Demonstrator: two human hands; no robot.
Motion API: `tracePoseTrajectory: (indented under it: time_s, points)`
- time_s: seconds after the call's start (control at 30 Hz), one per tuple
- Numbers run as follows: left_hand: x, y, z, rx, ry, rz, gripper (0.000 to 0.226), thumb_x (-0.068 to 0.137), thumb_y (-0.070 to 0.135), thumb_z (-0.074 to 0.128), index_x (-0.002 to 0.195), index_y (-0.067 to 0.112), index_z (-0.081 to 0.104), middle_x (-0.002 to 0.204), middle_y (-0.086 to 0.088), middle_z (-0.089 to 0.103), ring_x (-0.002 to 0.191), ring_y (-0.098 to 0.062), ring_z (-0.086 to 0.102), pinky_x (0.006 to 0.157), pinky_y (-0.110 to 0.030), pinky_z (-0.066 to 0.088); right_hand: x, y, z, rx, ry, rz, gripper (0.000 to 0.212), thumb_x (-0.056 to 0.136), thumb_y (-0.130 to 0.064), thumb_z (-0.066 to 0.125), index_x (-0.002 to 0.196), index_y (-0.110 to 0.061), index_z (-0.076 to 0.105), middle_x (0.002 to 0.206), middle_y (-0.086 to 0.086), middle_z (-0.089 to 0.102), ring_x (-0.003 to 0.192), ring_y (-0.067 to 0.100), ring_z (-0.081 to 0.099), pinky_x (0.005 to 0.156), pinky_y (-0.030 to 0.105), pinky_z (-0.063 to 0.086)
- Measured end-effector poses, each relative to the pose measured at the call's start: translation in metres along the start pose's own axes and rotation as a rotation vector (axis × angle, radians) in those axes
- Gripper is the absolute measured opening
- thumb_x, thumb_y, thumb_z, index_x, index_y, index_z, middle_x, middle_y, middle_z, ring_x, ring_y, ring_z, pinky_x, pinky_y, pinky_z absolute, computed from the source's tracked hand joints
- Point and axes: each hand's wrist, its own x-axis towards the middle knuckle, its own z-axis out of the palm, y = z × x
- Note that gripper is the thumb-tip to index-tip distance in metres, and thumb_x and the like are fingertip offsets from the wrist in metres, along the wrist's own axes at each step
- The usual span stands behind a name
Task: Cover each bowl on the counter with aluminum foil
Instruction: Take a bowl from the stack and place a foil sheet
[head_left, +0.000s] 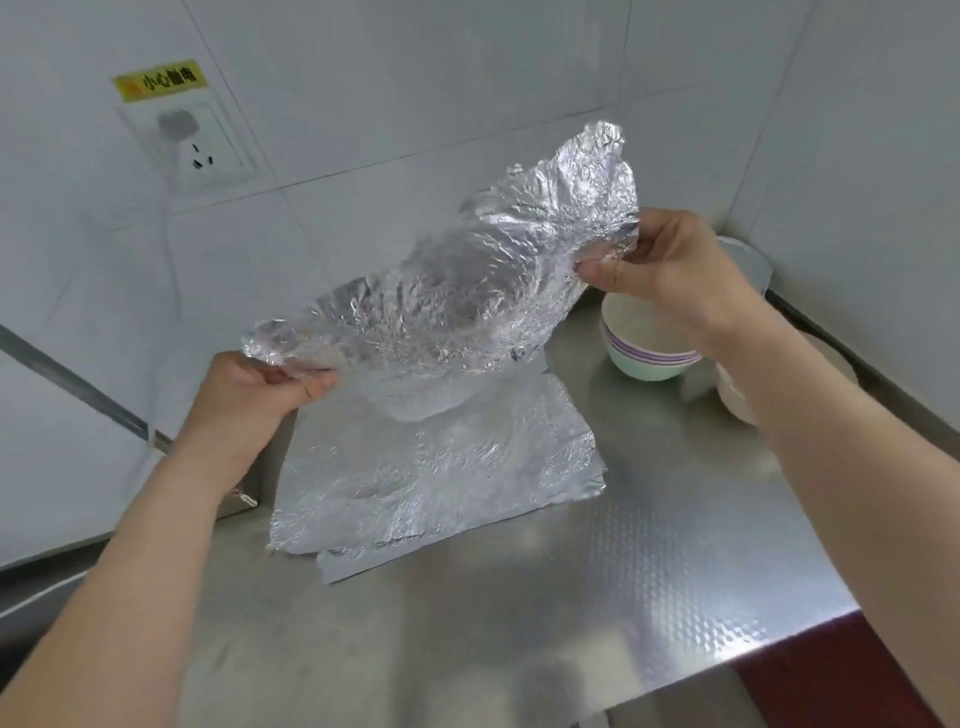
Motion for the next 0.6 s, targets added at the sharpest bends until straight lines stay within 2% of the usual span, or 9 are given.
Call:
tracePoseTrajectory:
  time_s: [0.07,0.13,0.2,0.27,0.33,0.37,0.47,0.53,0.6]
  points:
    - [-0.017,-0.012,0.002,0.051,0.003,0.061,0.009,0.072,0.005,0.079,0.076,0.011,0.074,0.066,0.015,0.069,0.067,0.003,0.063,0.070,-0.009,0.047,-0.032,0.007,0.003,-0.224,0.014,-0.014,0.015,0.075,-0.004,0.079,0.084,-0.014,0.072,0.086,-0.004,0.074,0.085,0.007,0.068,0.086,0.023,0.053]
    - [-0.037,-0.039,0.001,0.200,-0.146,0.180,0.033,0.074,-0.014,0.071,0.084,0.017,0.076,0.077,0.030,0.069,0.082,0.013,0.063,0.079,-0.004,0.045,-0.070,0.030,0.004,-0.424,-0.056,-0.041,0.016,0.072,-0.003,0.081,0.076,-0.015,0.071,0.088,-0.004,0.074,0.096,0.003,0.067,0.094,0.026,0.051]
    - [-0.050,-0.079,0.001,0.389,-0.287,0.321,0.060,0.066,-0.029,0.060,0.091,0.023,0.078,0.093,0.044,0.062,0.102,0.015,0.058,0.093,-0.005,0.040,-0.110,0.066,0.007,-0.596,-0.128,-0.032,0.018,0.066,0.003,0.083,0.070,-0.008,0.069,0.088,-0.005,0.074,0.101,0.005,0.067,0.098,0.035,0.049]
    - [-0.054,-0.118,0.004,0.534,-0.356,0.446,0.073,0.060,-0.024,0.062,0.098,0.037,0.072,0.099,0.053,0.052,0.105,0.012,0.055,0.093,-0.011,0.043,-0.146,0.102,0.011,-0.747,-0.160,-0.034,0.022,0.061,0.011,0.079,0.073,-0.006,0.070,0.092,-0.004,0.075,0.103,0.014,0.068,0.091,0.041,0.054]
    - [-0.062,-0.148,0.014,0.611,-0.416,0.518,0.074,0.057,-0.015,0.066,0.108,0.038,0.058,0.110,0.046,0.054,0.104,0.006,0.056,0.086,-0.024,0.047,-0.178,0.131,0.018,-0.866,-0.192,-0.020,0.026,0.058,0.010,0.071,0.076,-0.009,0.069,0.097,-0.005,0.074,0.104,0.018,0.068,0.075,0.042,0.058]
    - [-0.067,-0.162,0.019,0.641,-0.437,0.554,0.070,0.056,-0.015,0.066,0.106,0.034,0.060,0.113,0.036,0.058,0.105,0.001,0.058,0.084,-0.026,0.047,-0.191,0.145,0.021,-0.917,-0.212,-0.013,0.030,0.056,0.009,0.068,0.078,-0.012,0.069,0.099,-0.006,0.074,0.101,0.019,0.069,0.069,0.041,0.058]
    - [-0.081,-0.189,0.033,0.693,-0.486,0.600,0.047,0.059,-0.009,0.065,0.093,0.023,0.071,0.098,0.016,0.070,0.101,-0.009,0.063,0.079,-0.019,0.045,-0.217,0.172,0.027,-1.031,-0.274,-0.008,0.041,0.059,0.010,0.075,0.087,-0.019,0.072,0.103,-0.009,0.072,0.101,0.015,0.068,0.061,0.035,0.058]
    - [-0.091,-0.207,0.041,0.731,-0.545,0.614,0.042,0.059,-0.004,0.056,0.090,0.020,0.072,0.095,0.013,0.071,0.096,-0.009,0.064,0.074,-0.018,0.047,-0.230,0.181,0.031,-1.058,-0.318,-0.024,0.036,0.061,0.003,0.078,0.088,-0.020,0.073,0.103,-0.010,0.072,0.097,0.011,0.068,0.060,0.028,0.057]
    - [-0.102,-0.224,0.047,0.734,-0.597,0.596,0.045,0.058,-0.003,0.054,0.092,0.019,0.073,0.098,0.011,0.072,0.097,-0.005,0.061,0.072,-0.017,0.050,-0.240,0.184,0.032,-1.086,-0.367,0.000,0.026,0.067,-0.011,0.068,0.089,-0.024,0.073,0.102,-0.014,0.071,0.089,0.005,0.066,0.059,0.018,0.052]
